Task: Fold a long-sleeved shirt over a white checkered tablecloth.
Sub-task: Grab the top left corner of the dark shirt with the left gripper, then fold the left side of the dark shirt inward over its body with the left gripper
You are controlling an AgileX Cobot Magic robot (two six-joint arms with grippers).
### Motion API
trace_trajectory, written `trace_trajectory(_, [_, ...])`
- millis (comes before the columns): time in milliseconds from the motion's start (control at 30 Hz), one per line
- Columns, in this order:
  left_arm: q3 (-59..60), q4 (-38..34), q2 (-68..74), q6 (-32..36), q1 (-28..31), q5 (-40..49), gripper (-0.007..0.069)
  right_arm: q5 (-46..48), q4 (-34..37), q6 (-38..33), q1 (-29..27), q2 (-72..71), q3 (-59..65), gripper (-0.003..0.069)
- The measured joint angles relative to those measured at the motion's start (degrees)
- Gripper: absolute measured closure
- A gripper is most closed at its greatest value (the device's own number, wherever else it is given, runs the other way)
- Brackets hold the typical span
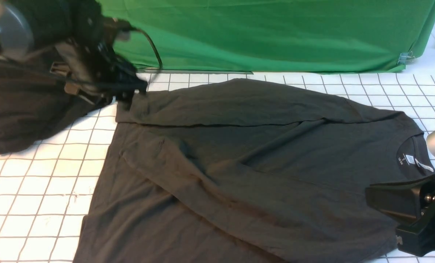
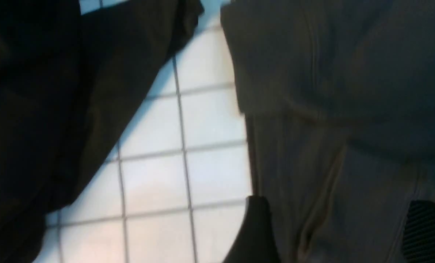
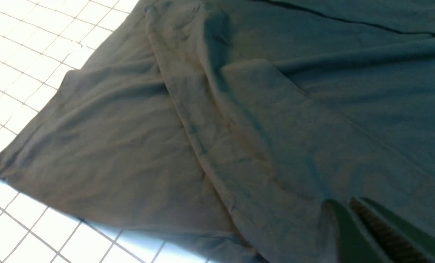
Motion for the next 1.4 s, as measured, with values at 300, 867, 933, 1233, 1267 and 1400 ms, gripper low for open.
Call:
trace_trajectory(300, [-9.7, -3.0, 11.7, -3.2, 4.3, -1.1, 0.0146, 0.0, 0.0, 0.1, 0.0, 0.0, 0.0, 0.0626])
trace_trajectory(867, [-11.8, -13.8, 20.1, -0.8, 6.3, -10.2, 0.0249, 0.0, -0.1, 0.2, 0.0, 0.0, 0.0, 0.0610])
trace_trajectory(933, [-11.8, -13.7, 20.1, -0.6, 6.3, -10.3, 0.0347, 0.0, -0.1, 0.2, 0.0, 0.0, 0.0, 0.0608])
trace_trajectory(1233, [-11.9, -12.2, 19.1, 3.9, 6.3, -9.1, 0.0601, 0.0, -0.1, 0.2, 0.0, 0.0, 0.0, 0.0608])
trace_trajectory(1267, [-11.9, -11.5, 18.4, 3.9, 6.3, -8.9, 0.0601, 0.0, -0.1, 0.2, 0.0, 0.0, 0.0, 0.0608])
trace_trajectory(1400, [-11.9, -10.0, 15.2, 4.1, 6.3, -8.3, 0.0601, 0.0, -0.1, 0.2, 0.0, 0.0, 0.0, 0.0608])
